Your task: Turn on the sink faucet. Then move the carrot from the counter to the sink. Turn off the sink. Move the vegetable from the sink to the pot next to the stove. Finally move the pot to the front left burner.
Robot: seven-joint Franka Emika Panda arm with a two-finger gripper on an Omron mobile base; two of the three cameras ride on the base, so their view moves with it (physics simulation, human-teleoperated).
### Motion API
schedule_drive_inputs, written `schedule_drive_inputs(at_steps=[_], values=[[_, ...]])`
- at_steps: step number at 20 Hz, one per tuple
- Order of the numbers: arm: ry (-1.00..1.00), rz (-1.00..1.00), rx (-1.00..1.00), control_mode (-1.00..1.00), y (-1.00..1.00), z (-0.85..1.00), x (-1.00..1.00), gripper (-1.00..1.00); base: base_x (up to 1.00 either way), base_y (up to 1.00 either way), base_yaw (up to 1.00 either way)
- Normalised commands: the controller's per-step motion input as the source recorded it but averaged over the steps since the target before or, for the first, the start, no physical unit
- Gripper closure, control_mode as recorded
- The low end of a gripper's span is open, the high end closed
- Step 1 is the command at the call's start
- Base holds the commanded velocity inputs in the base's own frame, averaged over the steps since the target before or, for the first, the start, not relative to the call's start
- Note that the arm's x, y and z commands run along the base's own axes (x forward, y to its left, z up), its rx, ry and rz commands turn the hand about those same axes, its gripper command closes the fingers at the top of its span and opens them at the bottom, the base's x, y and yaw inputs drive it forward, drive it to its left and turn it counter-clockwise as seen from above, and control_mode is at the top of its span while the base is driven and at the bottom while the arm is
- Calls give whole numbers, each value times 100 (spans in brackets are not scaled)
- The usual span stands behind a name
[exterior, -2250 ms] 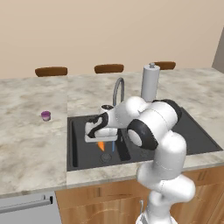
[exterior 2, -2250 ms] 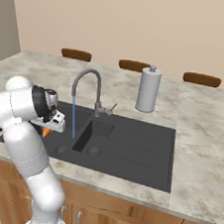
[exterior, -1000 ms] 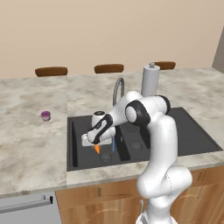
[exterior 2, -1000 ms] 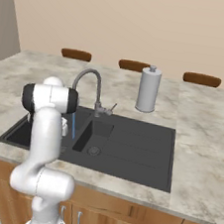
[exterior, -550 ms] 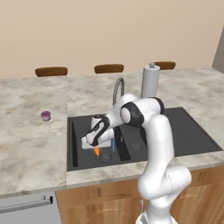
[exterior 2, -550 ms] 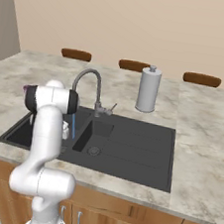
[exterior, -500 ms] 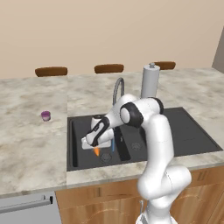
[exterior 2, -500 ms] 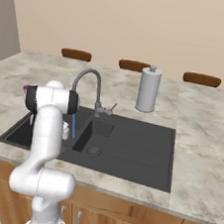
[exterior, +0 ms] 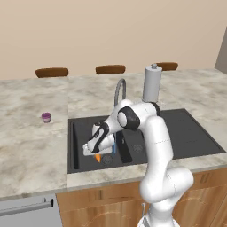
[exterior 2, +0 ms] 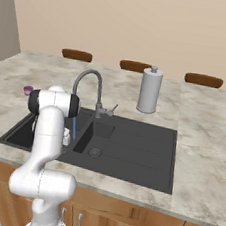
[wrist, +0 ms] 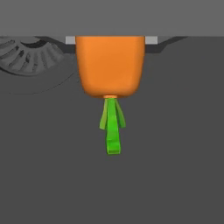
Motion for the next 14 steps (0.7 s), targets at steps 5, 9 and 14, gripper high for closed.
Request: schedule_drive_inputs(at_steps=[5, 9, 14], values=[[0, 0, -1, -100, 0, -24, 3, -100, 0, 0, 0], [0, 0, 0, -100, -1, 27, -7, -100, 0, 0, 0], [0, -2, 0, -100, 0, 63, -15, -100, 0, 0, 0]])
